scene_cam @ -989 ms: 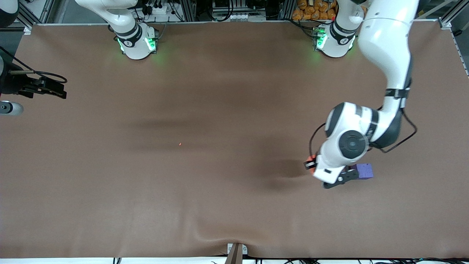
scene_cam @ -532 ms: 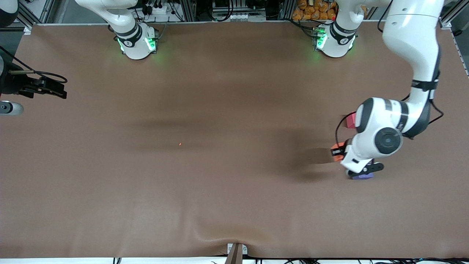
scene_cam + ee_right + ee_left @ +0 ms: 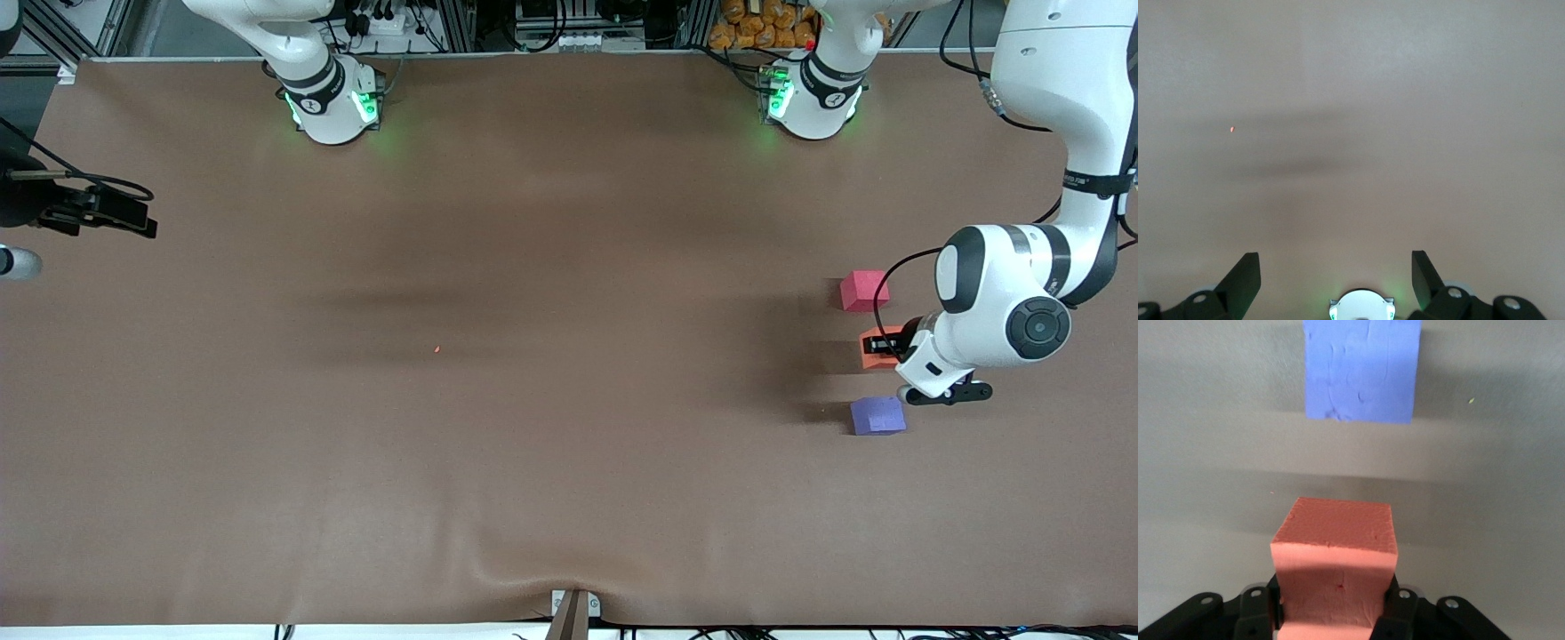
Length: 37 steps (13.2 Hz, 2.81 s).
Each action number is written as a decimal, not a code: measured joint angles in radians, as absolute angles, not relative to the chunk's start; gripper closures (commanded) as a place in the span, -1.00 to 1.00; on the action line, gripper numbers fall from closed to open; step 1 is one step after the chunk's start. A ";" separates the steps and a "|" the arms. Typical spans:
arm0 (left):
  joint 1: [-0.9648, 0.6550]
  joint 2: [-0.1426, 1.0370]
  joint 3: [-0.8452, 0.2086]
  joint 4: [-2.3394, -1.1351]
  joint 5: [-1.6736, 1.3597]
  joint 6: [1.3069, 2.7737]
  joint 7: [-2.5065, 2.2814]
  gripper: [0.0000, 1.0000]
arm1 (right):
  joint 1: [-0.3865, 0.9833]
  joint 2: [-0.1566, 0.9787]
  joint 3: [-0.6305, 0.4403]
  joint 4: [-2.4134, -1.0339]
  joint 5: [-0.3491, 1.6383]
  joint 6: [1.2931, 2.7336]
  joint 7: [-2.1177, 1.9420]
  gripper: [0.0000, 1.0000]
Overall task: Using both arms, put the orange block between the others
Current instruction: 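Lower the orange cube between the pink and blue cubes, then open the left gripper and lift it away from the cubes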
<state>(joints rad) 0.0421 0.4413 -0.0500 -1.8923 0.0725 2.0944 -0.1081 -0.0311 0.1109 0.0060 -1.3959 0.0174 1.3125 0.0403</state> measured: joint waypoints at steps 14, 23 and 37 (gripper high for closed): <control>0.068 0.507 -0.059 -1.947 0.073 2.259 -0.108 1.00 | -0.057 0.107 0.005 -1.376 0.018 1.290 0.040 -1.00; 0.062 0.469 -0.085 -1.922 0.073 2.270 -0.108 -1.00 | -0.057 0.107 0.006 -1.375 0.018 1.289 0.040 -1.00; 0.059 0.109 -0.249 -1.501 0.036 1.502 -0.119 -1.00 | -0.057 0.107 0.006 -1.373 0.018 1.287 0.041 -1.00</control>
